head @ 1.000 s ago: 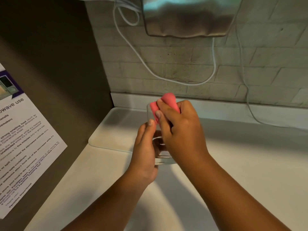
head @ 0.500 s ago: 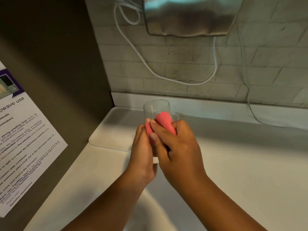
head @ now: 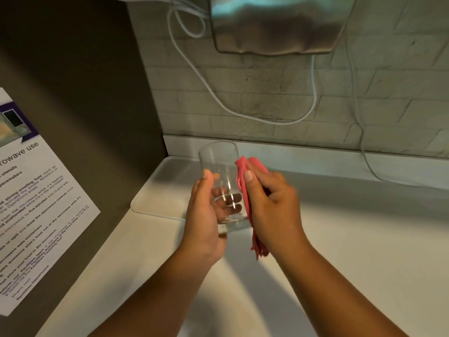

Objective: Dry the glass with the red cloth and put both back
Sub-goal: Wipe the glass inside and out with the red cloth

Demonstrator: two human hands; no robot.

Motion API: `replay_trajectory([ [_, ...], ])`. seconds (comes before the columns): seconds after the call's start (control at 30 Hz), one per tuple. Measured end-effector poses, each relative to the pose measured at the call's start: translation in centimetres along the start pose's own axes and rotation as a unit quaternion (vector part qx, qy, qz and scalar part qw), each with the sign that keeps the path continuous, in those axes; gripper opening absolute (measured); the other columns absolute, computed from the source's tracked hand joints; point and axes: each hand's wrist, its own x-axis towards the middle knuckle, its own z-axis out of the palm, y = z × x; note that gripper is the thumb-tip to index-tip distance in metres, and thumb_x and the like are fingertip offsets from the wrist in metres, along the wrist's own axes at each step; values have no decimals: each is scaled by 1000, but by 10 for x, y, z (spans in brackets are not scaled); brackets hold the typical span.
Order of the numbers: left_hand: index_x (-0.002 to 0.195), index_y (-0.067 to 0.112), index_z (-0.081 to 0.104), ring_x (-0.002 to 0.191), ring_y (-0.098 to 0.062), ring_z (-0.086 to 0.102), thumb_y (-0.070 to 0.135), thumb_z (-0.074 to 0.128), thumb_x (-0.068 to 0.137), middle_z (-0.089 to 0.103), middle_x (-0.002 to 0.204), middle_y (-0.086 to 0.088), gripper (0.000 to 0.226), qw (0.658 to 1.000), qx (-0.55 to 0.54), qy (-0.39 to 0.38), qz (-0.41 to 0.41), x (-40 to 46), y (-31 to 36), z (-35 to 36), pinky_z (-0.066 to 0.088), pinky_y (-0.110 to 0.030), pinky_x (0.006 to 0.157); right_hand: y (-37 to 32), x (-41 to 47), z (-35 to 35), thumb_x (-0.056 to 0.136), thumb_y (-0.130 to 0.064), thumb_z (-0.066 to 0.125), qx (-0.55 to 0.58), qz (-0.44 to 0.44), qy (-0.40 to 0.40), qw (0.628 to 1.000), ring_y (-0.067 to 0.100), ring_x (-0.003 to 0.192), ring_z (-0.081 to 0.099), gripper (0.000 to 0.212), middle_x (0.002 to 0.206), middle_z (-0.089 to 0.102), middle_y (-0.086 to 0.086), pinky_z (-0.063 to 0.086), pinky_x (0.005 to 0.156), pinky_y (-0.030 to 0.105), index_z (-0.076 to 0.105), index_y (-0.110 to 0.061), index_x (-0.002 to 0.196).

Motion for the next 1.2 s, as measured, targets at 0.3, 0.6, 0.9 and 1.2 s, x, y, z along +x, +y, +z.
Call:
replay_trajectory([
  [0.3,127,29,71,102,-21,79,64,54,95,80,118,-7,51,993,107,-26,-40,-7,-7,-1,63,-40,80,-11,0,14,98,-20,62,-58,-106,-19,992,-10,86,59,23,91,55,-34,45,69,2,69,-7,115],
  [0.6,128,15,64,83,-30,74,63,67,78,72,102,-17,69,1000,18,-15,2,-4,-4,0,63,-48,71,-1,27,-2,100,-35,53,-31,23,17,999,3,85,61,26,95,61,2,48,77,18,75,-28,111],
  [0.9,127,31,72,117,-28,73,72,56,83,80,118,-6,61,991,119,-23,-49,-4,-5,2,56,-46,95,-16,-7,10,94,-16,63,-108,-165,-25,980,6,92,60,23,102,62,-7,49,80,17,72,-19,115],
  [1.2,126,13,66,87,-32,73,61,67,78,70,110,-22,68,997,56,-34,-32,-10,-19,-3,61,-51,83,-9,40,-1,99,-30,59,-96,-42,45,994,-7,90,54,28,106,61,3,40,82,0,69,-27,124],
])
